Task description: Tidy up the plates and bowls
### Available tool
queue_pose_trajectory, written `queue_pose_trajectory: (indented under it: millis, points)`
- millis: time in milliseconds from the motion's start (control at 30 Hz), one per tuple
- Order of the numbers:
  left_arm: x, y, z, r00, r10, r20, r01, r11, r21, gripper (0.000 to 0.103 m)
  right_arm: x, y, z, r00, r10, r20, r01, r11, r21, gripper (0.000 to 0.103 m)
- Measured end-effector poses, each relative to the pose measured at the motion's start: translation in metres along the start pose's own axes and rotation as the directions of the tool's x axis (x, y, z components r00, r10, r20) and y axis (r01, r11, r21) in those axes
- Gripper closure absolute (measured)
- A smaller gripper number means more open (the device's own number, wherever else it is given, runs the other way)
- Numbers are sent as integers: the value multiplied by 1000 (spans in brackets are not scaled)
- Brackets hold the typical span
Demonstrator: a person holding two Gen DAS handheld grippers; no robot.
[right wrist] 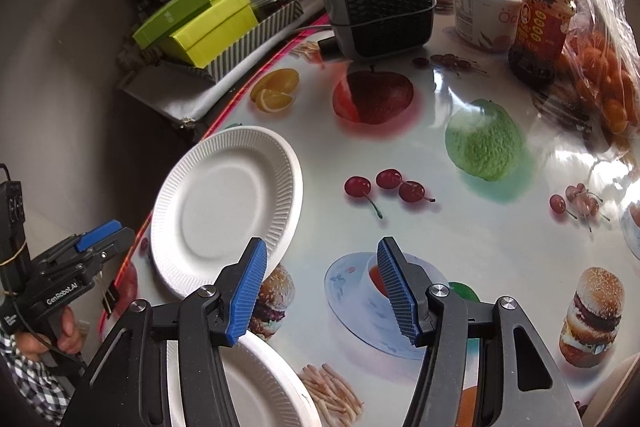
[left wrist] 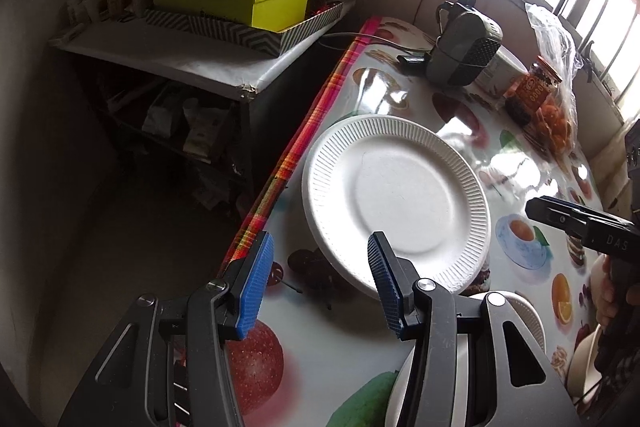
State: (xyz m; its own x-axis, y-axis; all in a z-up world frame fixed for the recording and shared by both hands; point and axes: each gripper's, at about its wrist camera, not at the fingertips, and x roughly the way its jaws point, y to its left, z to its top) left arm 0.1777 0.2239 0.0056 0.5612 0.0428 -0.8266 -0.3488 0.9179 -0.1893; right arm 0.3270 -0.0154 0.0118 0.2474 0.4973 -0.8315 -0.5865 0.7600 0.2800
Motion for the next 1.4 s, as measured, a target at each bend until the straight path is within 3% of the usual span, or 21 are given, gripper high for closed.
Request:
queue_pose_trajectory:
  millis: [167, 500, 633, 1167, 1400]
  points:
    - [19, 13, 7, 997, -45, -67, 39, 996, -78, 53, 17, 0, 3, 999, 18, -39, -18, 1000, 3, 54]
    - [35, 25, 14, 991, -103, -91, 88, 984, -158, 53, 36, -8, 6, 992, 114, -58, -110, 992, 64, 66]
    - [39, 27, 16, 987, -132, -90, 113, 975, -189, 62, 39, -6, 7, 989, 134, -63, -130, 989, 64, 68]
    - [47, 22, 19, 984, -149, -96, 129, 975, -182, 84, 49, -5, 6, 984, 159, -77, -153, 985, 85, 82]
    - [46, 20, 20, 985, -146, -96, 127, 975, -181, 84, 48, -2, 6, 983, 170, -74, -165, 984, 66, 88]
